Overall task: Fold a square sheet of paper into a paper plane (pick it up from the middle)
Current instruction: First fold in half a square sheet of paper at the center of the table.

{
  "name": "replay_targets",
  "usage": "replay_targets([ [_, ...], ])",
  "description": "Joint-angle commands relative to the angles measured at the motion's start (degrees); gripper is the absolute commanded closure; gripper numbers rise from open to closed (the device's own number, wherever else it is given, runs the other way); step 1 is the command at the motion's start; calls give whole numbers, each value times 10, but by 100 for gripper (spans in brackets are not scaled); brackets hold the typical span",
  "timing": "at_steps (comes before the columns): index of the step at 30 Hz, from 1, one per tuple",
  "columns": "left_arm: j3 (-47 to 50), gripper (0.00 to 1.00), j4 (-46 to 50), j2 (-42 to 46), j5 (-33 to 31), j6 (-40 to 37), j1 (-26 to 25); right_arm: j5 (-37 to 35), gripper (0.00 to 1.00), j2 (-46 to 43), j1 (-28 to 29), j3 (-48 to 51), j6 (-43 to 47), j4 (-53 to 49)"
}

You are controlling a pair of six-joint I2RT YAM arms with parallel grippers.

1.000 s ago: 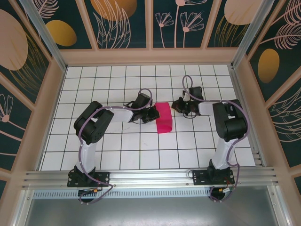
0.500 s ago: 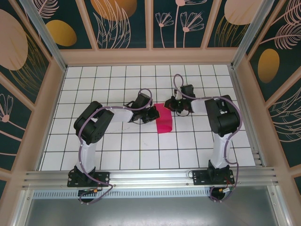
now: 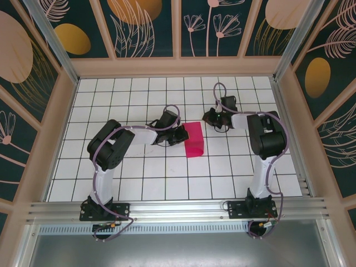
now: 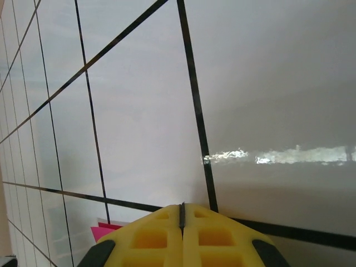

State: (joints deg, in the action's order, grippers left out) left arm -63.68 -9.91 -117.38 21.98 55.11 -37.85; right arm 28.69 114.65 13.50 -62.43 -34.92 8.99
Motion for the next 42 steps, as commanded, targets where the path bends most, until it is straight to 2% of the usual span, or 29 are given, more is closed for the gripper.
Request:
replay_targets([
  [1,39,99,131,-41,-55,-4,0,15,100,-76,11,26,19,-19],
  [5,37,99,130,-42,-56,-5,0,61,100,-121,34,82,40,-52],
  [10,36,99,131,-44,-58,-6,0,81,100,-142,58,127,54,-97],
  [16,36,100,131,-48,-60,-4,0,127,100,-143,75,170,52,-85],
  [24,41,100,122,-50,-62,0,0,92,100,-177,77,233,48,-96],
  [32,41,100,122,-54,-69,-7,0,44,100,-251,69,321,16,-102],
  [38,43,100,122,-52,-71,-13,-1,76,100,-306,64,272,8,-73],
  [42,43,100,121,-49,-74,-15,0,89,100,-272,64,227,9,-50],
])
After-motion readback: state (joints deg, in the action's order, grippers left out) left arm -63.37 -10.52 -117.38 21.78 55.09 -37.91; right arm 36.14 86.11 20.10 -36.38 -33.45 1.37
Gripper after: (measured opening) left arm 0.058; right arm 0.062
